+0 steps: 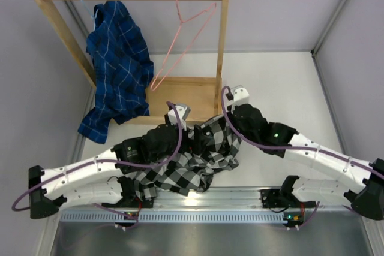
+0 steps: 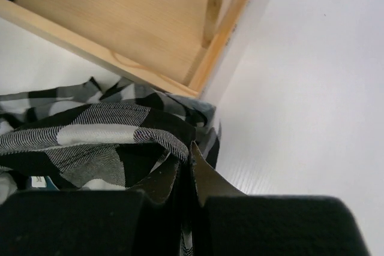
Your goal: Place the shirt on the hanger
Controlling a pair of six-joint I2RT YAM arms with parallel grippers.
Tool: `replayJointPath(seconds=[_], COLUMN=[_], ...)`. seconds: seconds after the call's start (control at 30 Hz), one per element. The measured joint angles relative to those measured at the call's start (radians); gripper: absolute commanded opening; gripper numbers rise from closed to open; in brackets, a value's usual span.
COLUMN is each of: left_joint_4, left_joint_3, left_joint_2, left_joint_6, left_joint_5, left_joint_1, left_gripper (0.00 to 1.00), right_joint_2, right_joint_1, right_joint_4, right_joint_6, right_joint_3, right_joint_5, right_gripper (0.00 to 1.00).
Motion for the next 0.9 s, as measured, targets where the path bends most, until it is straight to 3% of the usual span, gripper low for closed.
replayJointPath(seconds=[0.27,0.37,0.5,0.53,0.6,0.9], left_joint_4=[0.011,0.003,0.000,0.000,0.002,0.007], left_joint_3=[-0.157,-0.172,-0.173,-0.173,-0.173,-0.161], left_joint_2=[-0.029,-0.031,0.011,0.026,0.054,0.179], left_joint_6=[-0.174,-0.224,-0.276,-0.284,-0.298,-0.351], left_joint_5=[-0.115,-0.148,-0.184,-0.188,-0.192,-0.190], left_joint_1=[-0.030,-0.034,-0.034,-0.034,-0.034,-0.034], left_gripper=[0.98,0.91,0.75,0.62,0.56,0.56], right_joint_2=[0.092,0.121,0.123,0.122,0.119,0.111], right_joint_1=[-0.061,-0.068,-0.069,-0.069,-0.069,-0.069], right_joint_4=[-0.019,-0.016,-0.010,-0.008,-0.004,0.004], right_joint_6=[0.066,0.073,0.082,0.084,0.086,0.090], right_joint_3=[0.008,0.022,0.022,0.022,0.022,0.022], right_joint_5=[0.044,0.050,0.040,0.036,0.031,0.018], right_gripper=[0.00,0.00,0.00,0.00,0.00,0.00])
